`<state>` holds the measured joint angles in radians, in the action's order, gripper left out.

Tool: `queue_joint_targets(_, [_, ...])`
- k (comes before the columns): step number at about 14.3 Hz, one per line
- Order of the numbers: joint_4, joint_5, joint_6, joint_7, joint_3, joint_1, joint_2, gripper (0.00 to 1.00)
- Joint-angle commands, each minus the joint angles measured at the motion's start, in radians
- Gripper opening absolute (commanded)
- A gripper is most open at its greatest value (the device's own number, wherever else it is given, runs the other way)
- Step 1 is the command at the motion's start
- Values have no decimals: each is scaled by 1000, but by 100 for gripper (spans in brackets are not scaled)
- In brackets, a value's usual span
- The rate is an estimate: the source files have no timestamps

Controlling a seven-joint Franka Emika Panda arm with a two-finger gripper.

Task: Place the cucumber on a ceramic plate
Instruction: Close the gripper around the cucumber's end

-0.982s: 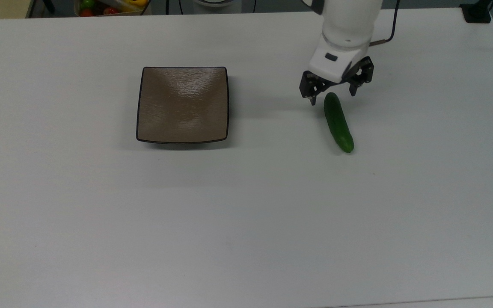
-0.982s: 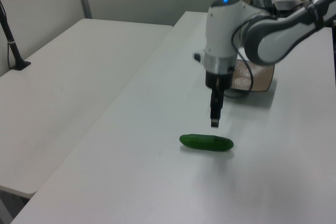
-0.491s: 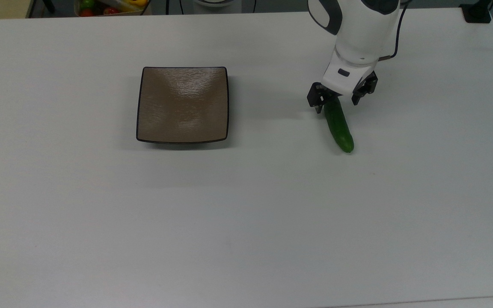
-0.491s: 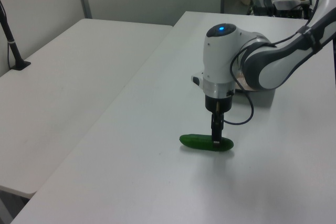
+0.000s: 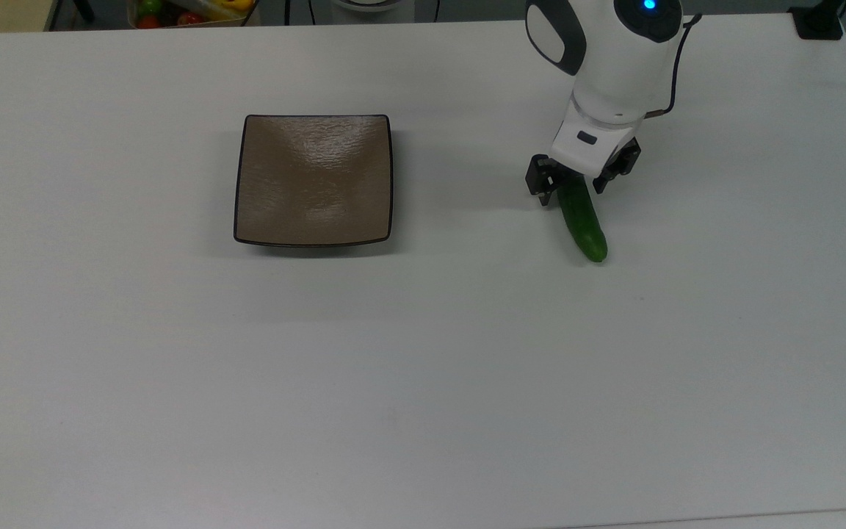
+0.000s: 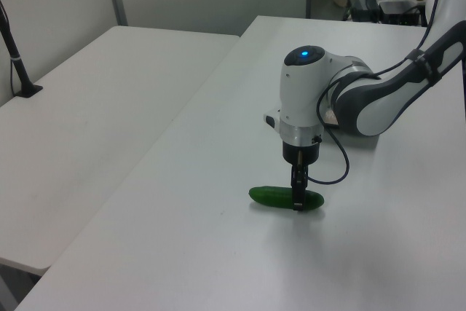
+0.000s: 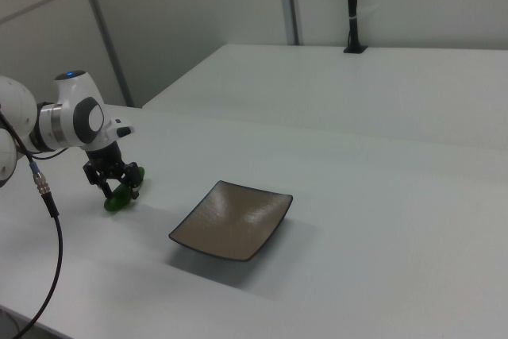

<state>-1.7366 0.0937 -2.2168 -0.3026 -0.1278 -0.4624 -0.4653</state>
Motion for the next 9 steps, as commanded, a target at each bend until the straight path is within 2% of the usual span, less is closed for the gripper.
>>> queue_joint_targets(1, [2,24,-23,-27,2,-5,-10,54])
queue_joint_targets(3, [2,24,-23,-29,2,-5,-10,41])
queue_joint_targets(5, [2,24,-23,-27,1,-5,-10,32])
queue_joint_targets(9, [2,24,-20,-29,-1,-5,0,32])
